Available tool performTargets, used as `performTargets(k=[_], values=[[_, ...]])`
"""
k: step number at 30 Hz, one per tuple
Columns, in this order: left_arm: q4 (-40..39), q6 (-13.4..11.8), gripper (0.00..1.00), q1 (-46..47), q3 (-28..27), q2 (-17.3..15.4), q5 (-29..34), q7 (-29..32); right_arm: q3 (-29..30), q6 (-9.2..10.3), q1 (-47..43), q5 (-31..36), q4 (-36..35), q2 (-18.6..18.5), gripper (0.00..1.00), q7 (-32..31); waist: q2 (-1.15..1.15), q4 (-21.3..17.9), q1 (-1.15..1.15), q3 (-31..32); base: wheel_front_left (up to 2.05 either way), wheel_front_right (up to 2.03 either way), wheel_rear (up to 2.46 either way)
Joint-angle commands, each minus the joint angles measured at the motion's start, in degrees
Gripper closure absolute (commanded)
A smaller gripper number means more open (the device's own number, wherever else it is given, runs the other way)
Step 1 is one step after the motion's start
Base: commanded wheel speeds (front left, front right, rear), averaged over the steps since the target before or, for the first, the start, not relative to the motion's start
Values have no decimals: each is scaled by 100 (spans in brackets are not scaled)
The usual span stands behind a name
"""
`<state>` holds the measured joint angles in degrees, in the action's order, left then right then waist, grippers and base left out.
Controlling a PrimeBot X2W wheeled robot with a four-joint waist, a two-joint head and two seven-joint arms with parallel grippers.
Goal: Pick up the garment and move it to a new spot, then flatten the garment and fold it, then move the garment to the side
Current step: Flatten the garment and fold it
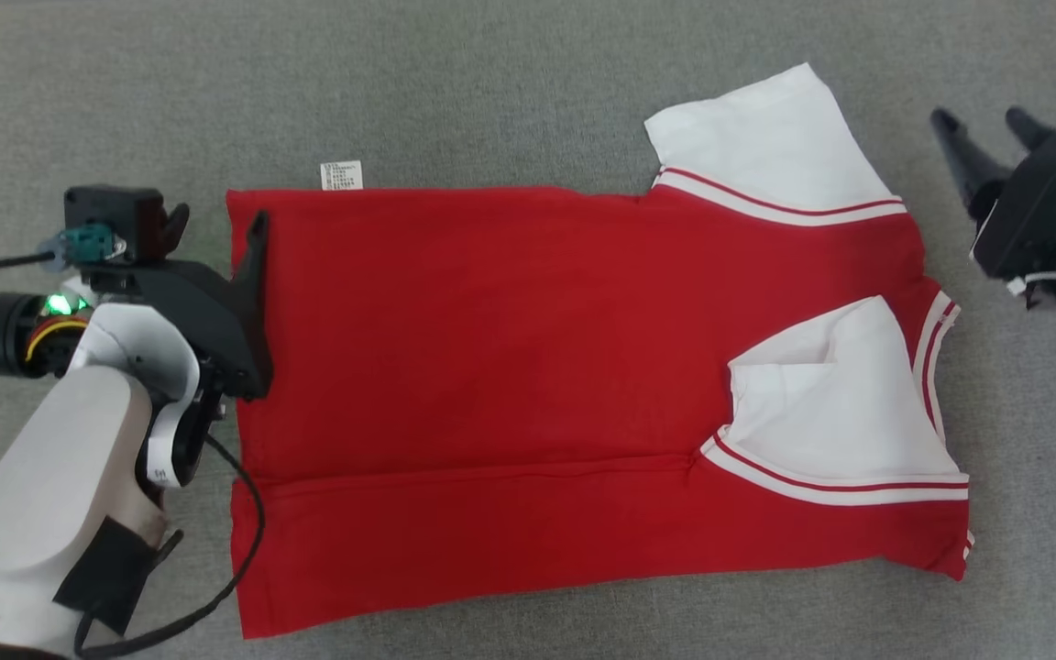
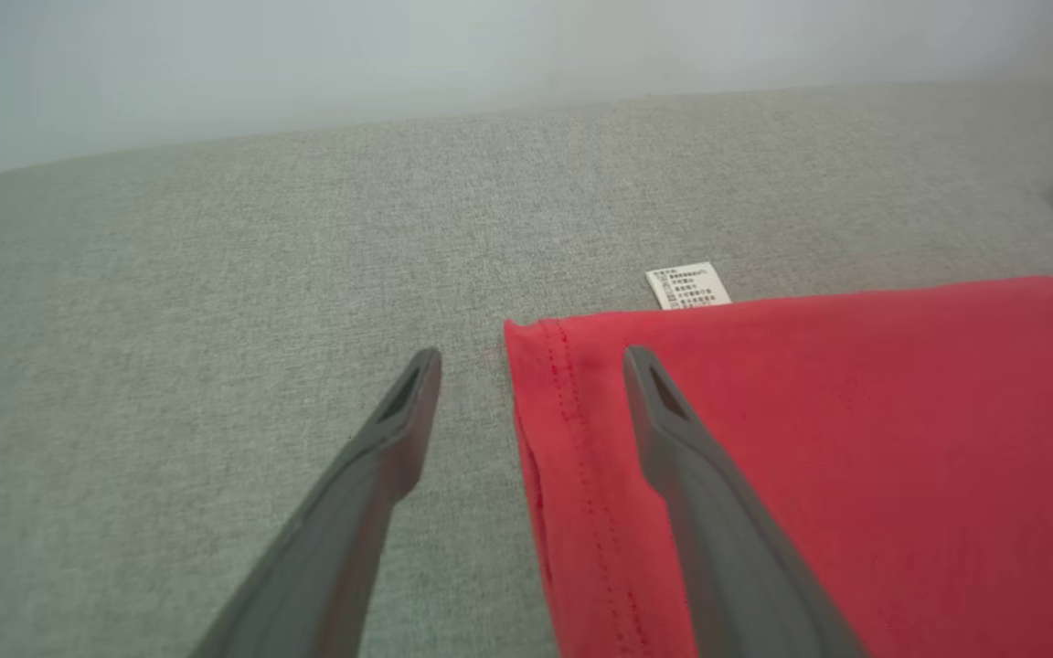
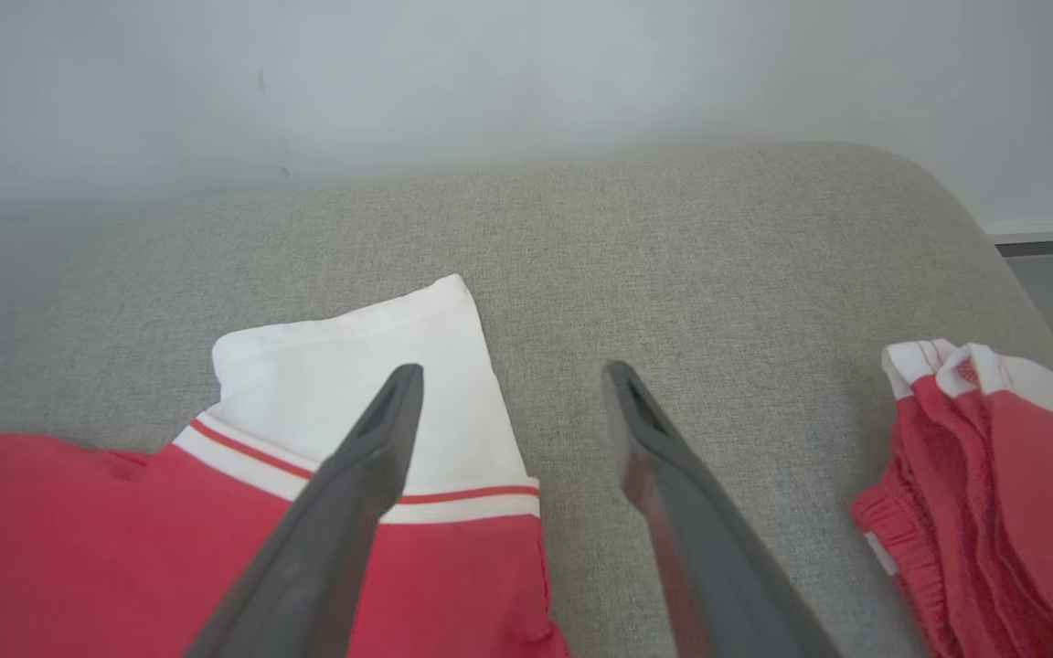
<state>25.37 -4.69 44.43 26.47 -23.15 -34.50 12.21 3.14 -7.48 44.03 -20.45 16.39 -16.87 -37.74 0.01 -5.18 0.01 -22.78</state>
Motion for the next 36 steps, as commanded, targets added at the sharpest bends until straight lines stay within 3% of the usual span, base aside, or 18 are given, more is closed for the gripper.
performTargets(k=[1, 5, 14, 19, 29, 36], values=[[37, 28, 0, 66, 18, 20, 36, 12, 15, -2, 69, 41, 54, -5, 0, 45, -1, -26, -1, -160, 0, 0, 0], [216, 75, 0, 274, 108, 99, 91, 36, 114, -2, 451, 233, 482, 41, 0, 314, -1, 38, -1, -288, 0, 0, 0], [686, -153, 0, 585, 144, 205, 226, -143, -137, -2, 1040, 513, 1246, 207, 0, 750, -1, 88, -1, -448, 0, 0, 0], [873, -33, 0, 704, 223, 243, 160, 29, -211, -2, 1254, 578, 1604, 193, 0, 719, -1, 81, -1, -550, 0, 0, 0], [906, 214, 0, 682, 394, 238, -39, 664, 261, -2, 1607, 966, 2155, 158, 0, 560, -1, 238, -1, -723, 0, 0, 0], [768, 205, 0, 541, 456, 246, -79, 707, 344, -2, 1679, 1193, 2357, 103, 0, 639, -1, 475, -1, -633, 0, 0, 0]])
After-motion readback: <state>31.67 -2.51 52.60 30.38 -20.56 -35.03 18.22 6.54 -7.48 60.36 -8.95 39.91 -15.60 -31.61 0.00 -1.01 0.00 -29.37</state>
